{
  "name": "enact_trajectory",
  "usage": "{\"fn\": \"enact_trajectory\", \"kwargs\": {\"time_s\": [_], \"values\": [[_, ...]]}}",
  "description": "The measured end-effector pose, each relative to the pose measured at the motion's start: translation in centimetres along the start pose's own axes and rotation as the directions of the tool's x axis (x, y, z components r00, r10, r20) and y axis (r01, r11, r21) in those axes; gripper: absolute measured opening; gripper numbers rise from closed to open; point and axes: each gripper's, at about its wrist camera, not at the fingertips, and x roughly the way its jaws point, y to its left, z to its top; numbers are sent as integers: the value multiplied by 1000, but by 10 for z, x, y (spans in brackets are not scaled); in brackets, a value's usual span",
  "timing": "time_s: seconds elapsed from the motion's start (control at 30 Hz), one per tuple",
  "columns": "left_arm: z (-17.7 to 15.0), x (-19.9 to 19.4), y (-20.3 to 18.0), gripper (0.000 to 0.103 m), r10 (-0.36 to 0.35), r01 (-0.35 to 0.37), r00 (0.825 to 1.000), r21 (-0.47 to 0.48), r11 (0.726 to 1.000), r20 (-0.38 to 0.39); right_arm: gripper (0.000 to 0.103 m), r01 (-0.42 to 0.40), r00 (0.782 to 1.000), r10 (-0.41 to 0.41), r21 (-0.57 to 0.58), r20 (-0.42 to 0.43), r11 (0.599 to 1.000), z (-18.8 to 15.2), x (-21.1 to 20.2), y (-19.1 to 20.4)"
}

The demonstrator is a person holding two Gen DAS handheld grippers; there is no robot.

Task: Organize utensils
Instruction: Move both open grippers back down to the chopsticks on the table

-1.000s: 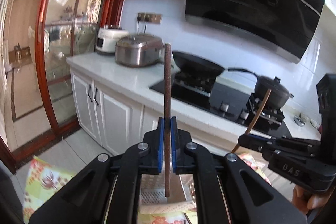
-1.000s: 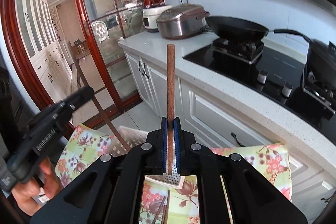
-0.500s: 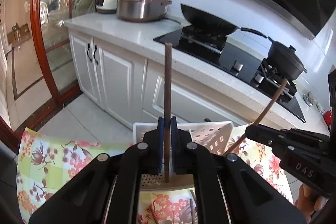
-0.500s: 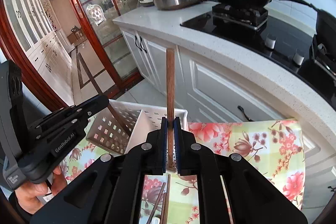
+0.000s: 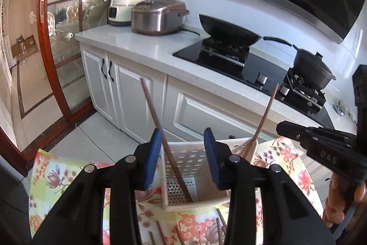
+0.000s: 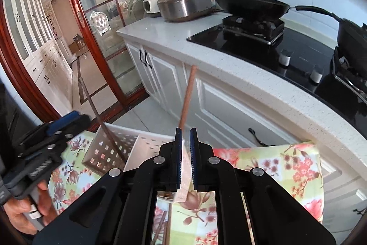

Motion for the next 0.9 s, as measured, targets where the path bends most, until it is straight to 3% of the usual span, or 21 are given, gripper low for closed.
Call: {"fn": "enact_trajectory", "kwargs": {"time_s": [0.17, 0.3, 0.43, 0.5, 0.57, 0.83, 0.9], "values": [[-18, -42, 8, 44, 14, -15, 998, 5, 1000, 67, 9, 30, 998, -32, 26, 59, 999, -17, -20, -18], [-68, -70, 23, 47, 27, -27, 998, 3, 1000, 58, 9, 74, 993, -76, 20, 91, 997, -64, -36, -29], [-148, -69, 42, 46, 50, -53, 997, -36, 998, -59, 16, 122, 992, -123, 41, 10, 992, -137, -29, -37], [-182, -59, 46, 32, 58, -66, 989, -55, 996, -137, 19, 81, 996, -77, 77, -54, 994, -171, -20, -40], [-210, -46, 43, 27, 55, -69, 978, -61, 996, -203, 19, 79, 993, -71, 87, -98, 993, -192, -12, -37], [-237, -24, 22, 21, 58, -60, 958, 1, 998, -281, 19, 40, 983, -33, 37, -182, 999, -227, 2, -19], [-238, -19, 15, 16, 118, -106, 953, 56, 993, -279, 19, 37, 980, -31, 30, -198, 999, -227, 6, -16]]}}
